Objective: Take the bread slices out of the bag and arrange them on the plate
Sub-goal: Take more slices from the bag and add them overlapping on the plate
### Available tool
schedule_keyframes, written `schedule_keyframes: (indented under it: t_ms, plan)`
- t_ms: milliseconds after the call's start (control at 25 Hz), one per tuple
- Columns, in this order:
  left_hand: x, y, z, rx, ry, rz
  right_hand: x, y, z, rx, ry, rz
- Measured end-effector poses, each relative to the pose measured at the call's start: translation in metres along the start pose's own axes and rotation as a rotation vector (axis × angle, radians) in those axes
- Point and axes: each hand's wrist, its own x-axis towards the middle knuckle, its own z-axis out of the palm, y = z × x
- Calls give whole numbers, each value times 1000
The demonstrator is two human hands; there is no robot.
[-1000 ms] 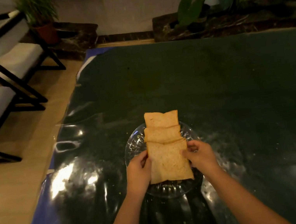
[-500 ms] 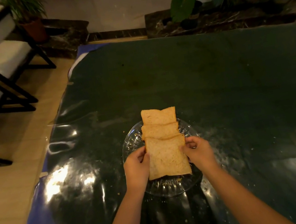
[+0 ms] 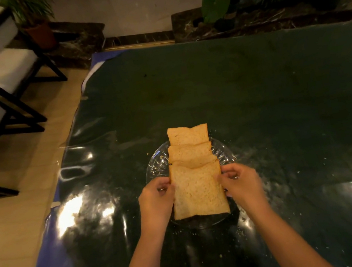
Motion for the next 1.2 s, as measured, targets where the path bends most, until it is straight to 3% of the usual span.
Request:
schedule_keyframes:
  t_ms: [160, 560, 760, 880, 1000, 1200]
  plan:
    - [-12, -9, 2, -1, -63, -85, -3, 9, -1, -31, -95, 87]
    - [-7, -11, 3, -89, -99, -167, -1, 18, -2, 0, -71, 132]
    - [-8, -23, 8, 60, -74, -128, -5, 26, 5, -241, -68, 45]
    - [-10, -24, 8, 81, -18, -5, -9, 27, 5, -293, -5, 14]
    - [-8, -24, 10, 57, -61, 68, -9, 24, 7, -250, 34, -59]
    - [0, -26, 13, -5, -129, 34, -3, 24, 15, -108, 9, -31]
